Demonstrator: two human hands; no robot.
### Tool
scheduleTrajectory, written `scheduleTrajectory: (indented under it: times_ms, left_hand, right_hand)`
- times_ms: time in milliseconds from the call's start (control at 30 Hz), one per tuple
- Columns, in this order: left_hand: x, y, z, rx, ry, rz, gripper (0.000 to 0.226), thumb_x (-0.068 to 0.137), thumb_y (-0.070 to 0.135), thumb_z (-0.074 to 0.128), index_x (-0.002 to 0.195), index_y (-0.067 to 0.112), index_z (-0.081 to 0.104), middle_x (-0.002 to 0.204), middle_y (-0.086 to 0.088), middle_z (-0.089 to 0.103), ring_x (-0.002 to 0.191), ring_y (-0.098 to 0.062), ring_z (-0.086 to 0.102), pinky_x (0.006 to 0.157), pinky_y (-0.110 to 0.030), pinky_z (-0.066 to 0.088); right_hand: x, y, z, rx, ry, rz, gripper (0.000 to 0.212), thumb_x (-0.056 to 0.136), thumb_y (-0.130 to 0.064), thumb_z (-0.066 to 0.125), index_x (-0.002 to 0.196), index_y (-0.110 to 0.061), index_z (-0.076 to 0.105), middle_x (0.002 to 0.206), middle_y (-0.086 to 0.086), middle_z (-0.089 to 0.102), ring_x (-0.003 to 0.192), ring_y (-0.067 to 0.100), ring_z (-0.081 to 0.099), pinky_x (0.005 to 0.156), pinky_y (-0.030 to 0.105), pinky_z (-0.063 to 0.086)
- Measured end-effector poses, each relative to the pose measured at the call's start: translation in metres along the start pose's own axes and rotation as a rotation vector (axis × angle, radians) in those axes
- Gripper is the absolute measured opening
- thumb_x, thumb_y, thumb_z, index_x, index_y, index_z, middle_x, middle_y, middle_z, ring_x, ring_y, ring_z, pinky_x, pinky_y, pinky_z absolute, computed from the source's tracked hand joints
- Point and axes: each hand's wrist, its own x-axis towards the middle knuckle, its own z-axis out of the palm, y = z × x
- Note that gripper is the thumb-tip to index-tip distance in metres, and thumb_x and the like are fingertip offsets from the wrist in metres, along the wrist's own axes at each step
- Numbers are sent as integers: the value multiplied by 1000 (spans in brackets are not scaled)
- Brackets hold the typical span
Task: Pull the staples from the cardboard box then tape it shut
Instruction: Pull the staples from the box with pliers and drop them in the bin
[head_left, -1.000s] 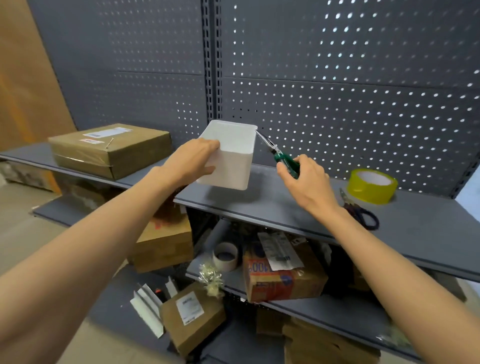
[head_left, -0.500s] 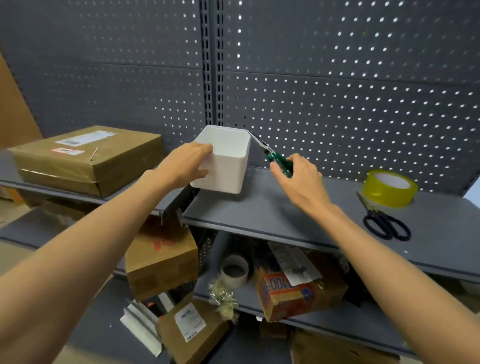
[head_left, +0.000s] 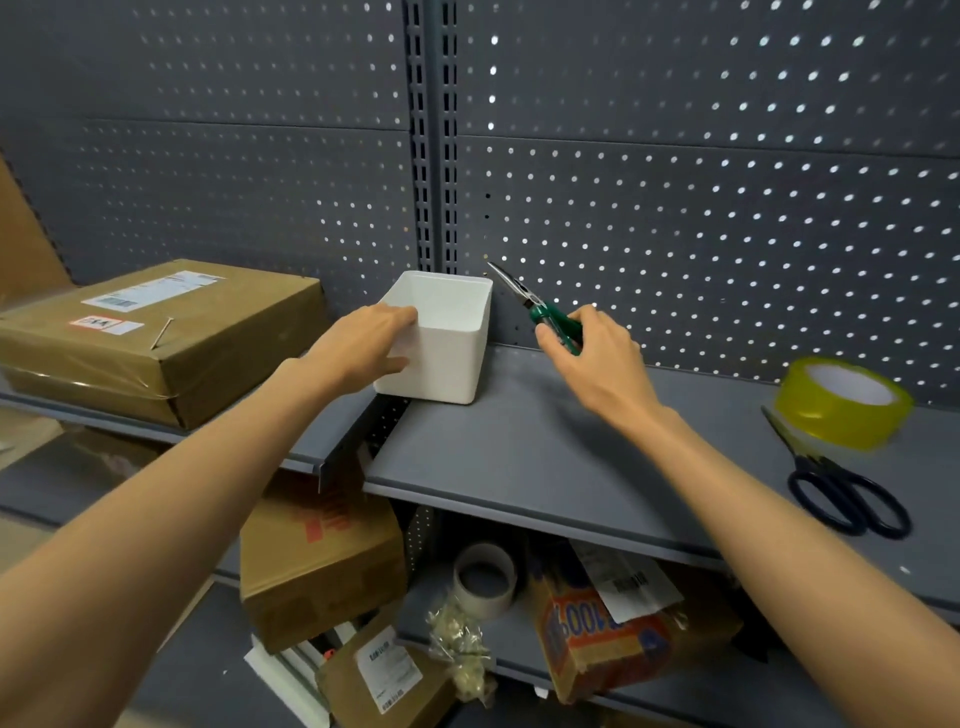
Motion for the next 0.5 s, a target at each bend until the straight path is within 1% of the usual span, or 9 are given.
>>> scheduleTrajectory:
  times_ms: [133,200,333,500]
  left_hand:
    - [6,-10,5,-30,-6,24,25,87,18,64,105,8,50,115,-13,59,101,-29,54,78,-35,41]
    - [8,-15,6,-28,-9,31,26,87,19,64,107,9,50,118,-13,59,103,-29,54,81,-35,43]
    - [12,-23,7,-37,-22,46,27,88,20,63,109,9,50,119,-12,58,103,-29,55,83,-36,45]
    - [15,-29,7,-60,-45,81,30,88,21,62,113,9,49,120,-13,57,105,-29,54,84,-36,44]
  right_hand:
    - [3,-3,7,-22,9,18,38,91,-49,46,93,-11,50,92,3,52,85,25,47,71,32,30]
    - [4,-7,11,-26,17,33,39,91,-50,46,95,-11,51,92,3,53,85,24,47,71,32,30]
    - [5,-17,15,-43,40,70,37,90,-49,47,91,-12,50,89,3,55,83,25,48,69,32,31]
    - [3,-28,21,-24,55,143,42,89,-50,47,91,-9,54,86,5,59,81,30,51,68,33,31]
